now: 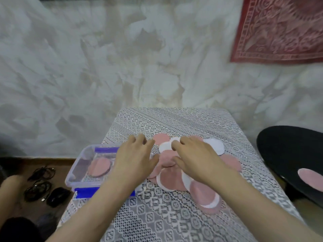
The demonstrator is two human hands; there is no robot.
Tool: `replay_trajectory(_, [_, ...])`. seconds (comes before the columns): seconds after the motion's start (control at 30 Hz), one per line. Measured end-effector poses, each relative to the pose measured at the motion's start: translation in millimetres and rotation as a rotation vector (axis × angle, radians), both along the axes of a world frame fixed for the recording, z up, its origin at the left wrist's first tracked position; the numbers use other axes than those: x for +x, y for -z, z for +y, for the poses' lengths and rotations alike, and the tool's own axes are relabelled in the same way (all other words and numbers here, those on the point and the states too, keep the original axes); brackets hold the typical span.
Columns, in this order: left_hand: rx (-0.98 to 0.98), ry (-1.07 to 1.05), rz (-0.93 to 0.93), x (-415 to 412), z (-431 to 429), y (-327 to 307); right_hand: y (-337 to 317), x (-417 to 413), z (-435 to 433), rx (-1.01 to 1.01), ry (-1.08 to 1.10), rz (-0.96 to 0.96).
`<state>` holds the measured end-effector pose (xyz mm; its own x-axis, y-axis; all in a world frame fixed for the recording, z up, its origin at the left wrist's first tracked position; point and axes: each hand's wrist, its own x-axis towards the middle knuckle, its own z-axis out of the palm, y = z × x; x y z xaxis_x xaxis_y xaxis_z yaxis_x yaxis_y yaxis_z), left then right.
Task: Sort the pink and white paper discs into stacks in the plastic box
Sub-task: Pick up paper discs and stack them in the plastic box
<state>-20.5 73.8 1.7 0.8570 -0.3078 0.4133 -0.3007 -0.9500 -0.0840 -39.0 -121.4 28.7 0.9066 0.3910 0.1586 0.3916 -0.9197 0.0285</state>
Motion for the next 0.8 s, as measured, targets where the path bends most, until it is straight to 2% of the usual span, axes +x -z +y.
replay_trajectory(0.27, [-0.022,0.110,0.060,-22,-73,39,36,-30,-63,0.045,0.142,0.071])
replay_trajectory(0.33, [-0.016,0.126,0.066,-29,-78,57,55,-37,-65,0.035,0.173,0.114])
replay_trajectory(0.47, [-0.131,0.108,0.062,-31,-80,75,67,-36,-70,0.107,0.205,0.120])
replay_trajectory(0.67, [-0.202,0.088,0.139,-32,-81,75,64,-46,-82,0.283,0.204,0.186])
replay_trajectory(0.8, [-0.242,0.100,0.177,-29,-80,75,64,-48,-93,0.277,0.247,0.294])
